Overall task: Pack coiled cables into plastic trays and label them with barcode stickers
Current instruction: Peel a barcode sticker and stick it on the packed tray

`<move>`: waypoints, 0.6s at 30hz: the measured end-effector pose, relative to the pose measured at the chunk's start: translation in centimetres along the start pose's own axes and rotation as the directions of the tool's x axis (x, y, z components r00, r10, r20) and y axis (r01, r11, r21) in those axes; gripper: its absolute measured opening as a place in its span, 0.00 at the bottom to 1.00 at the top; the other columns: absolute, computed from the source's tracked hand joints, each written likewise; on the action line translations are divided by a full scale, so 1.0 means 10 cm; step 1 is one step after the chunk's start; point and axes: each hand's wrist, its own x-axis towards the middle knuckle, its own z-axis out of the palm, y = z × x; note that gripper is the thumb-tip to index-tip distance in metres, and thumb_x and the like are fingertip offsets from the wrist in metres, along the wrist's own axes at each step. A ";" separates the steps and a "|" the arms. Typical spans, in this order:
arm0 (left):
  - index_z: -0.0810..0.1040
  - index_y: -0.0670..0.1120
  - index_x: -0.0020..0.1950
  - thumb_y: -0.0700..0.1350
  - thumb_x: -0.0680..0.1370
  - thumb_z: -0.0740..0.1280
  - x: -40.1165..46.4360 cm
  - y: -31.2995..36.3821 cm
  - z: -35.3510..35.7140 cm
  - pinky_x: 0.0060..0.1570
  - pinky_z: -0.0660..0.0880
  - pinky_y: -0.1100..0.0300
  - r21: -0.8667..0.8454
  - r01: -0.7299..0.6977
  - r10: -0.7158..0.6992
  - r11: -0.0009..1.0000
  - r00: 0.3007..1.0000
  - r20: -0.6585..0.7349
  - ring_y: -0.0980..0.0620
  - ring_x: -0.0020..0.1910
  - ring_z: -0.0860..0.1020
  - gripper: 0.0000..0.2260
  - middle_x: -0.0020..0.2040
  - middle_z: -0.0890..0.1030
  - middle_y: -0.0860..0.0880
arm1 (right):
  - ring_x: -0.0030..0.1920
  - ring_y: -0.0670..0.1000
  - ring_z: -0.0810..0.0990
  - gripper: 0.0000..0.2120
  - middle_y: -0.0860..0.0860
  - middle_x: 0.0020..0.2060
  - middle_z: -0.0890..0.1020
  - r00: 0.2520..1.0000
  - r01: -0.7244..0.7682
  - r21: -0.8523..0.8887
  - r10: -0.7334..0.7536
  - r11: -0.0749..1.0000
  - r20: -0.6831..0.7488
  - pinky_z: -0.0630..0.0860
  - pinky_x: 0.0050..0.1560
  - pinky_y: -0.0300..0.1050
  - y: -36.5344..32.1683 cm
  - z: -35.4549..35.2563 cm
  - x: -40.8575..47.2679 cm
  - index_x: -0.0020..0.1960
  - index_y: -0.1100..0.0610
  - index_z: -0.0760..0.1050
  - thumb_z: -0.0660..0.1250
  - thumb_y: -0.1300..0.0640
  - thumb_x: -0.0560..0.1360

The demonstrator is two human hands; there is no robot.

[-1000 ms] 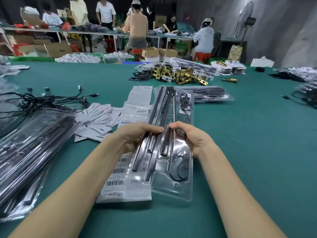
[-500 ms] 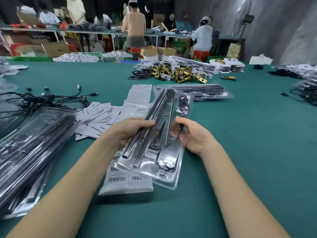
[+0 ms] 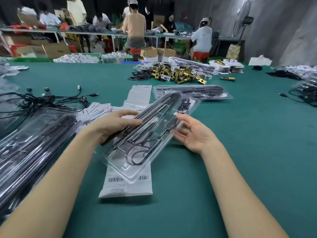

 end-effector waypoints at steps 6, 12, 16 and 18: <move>0.77 0.59 0.64 0.58 0.62 0.78 0.02 0.06 0.09 0.57 0.79 0.48 0.035 -0.084 0.083 0.996 0.996 0.037 0.47 0.47 0.86 0.31 0.51 0.86 0.49 | 0.30 0.49 0.78 0.05 0.52 0.32 0.80 1.000 -0.011 -0.039 0.011 0.999 0.007 0.79 0.31 0.44 0.07 0.13 -0.01 0.43 0.57 0.77 0.71 0.64 0.74; 0.75 0.56 0.67 0.52 0.69 0.77 0.03 0.05 0.16 0.54 0.80 0.48 -0.005 -0.072 0.072 0.997 0.997 0.038 0.46 0.45 0.86 0.28 0.48 0.87 0.49 | 0.29 0.49 0.75 0.08 0.52 0.29 0.77 0.999 0.016 0.038 -0.014 0.999 -0.043 0.76 0.27 0.40 0.11 0.22 0.00 0.39 0.58 0.75 0.69 0.66 0.75; 0.76 0.59 0.65 0.53 0.71 0.77 0.03 0.02 0.15 0.61 0.76 0.44 0.018 -0.082 0.082 0.996 0.997 0.010 0.49 0.46 0.86 0.24 0.49 0.87 0.51 | 0.29 0.48 0.75 0.08 0.52 0.29 0.76 0.998 0.030 0.077 -0.026 0.997 -0.052 0.75 0.26 0.39 0.12 0.22 0.00 0.39 0.58 0.75 0.68 0.67 0.75; 0.76 0.58 0.64 0.55 0.70 0.77 0.03 0.03 0.16 0.58 0.78 0.45 0.015 -0.085 0.085 0.996 0.996 0.003 0.49 0.46 0.86 0.24 0.48 0.87 0.51 | 0.28 0.48 0.75 0.09 0.52 0.28 0.76 0.998 0.040 0.093 -0.035 0.995 -0.055 0.75 0.26 0.39 0.12 0.23 0.01 0.38 0.59 0.75 0.68 0.68 0.75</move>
